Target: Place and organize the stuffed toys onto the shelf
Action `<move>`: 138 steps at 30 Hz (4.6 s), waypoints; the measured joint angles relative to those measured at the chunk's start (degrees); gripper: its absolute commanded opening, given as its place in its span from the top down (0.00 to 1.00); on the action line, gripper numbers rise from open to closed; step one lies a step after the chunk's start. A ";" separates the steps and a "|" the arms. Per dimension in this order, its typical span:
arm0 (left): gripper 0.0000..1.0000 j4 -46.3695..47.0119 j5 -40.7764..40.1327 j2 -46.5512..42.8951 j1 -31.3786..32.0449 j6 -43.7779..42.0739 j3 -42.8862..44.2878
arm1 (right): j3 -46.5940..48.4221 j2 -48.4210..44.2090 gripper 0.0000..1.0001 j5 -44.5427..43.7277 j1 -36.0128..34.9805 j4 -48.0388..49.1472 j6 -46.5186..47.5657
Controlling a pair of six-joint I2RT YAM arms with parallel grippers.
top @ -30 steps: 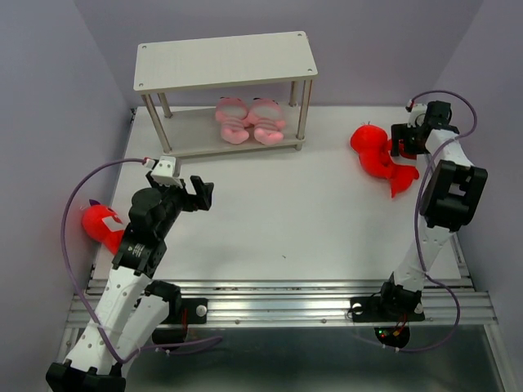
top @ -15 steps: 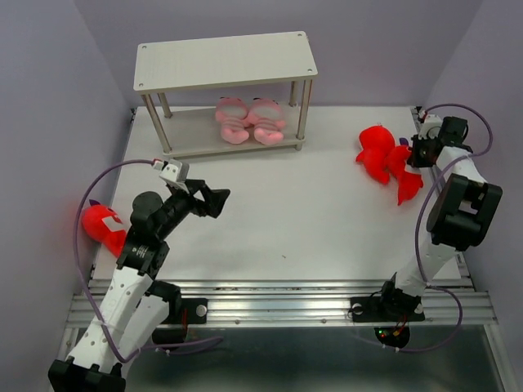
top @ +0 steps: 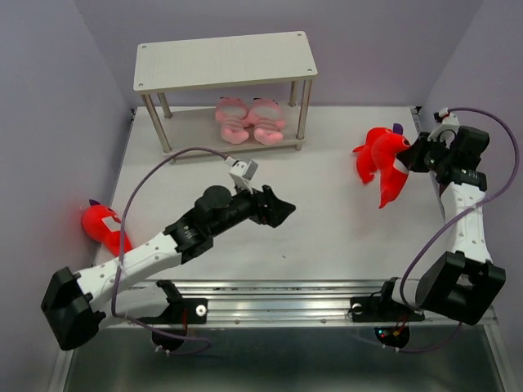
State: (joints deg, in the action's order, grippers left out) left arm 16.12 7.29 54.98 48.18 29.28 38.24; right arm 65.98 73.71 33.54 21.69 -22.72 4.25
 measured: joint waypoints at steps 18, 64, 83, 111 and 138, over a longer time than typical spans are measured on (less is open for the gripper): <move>0.01 2.43 -17.20 43.58 20.11 4.52 34.95 | -11.52 -13.81 0.99 -0.85 -6.73 0.00 -27.04; 1.00 -5.62 -21.33 25.14 16.90 -6.19 23.08 | -9.11 -18.08 0.00 16.39 -7.52 -4.63 -0.02; 1.00 -3.74 -10.99 20.00 -11.61 -4.57 40.15 | -22.86 -12.81 0.00 25.86 -7.52 -2.78 9.99; 1.00 -6.93 -5.75 58.97 -24.55 15.76 77.05 | -22.86 -12.81 0.00 25.42 -7.52 -2.43 11.04; 0.30 -2.69 -5.88 53.33 -23.15 20.98 68.19 | -22.86 -12.09 0.00 24.09 -7.52 -2.34 11.54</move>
State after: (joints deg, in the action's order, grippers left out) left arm 13.43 1.41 108.31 25.04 50.26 106.43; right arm 43.11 61.63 57.63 14.17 -25.06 15.79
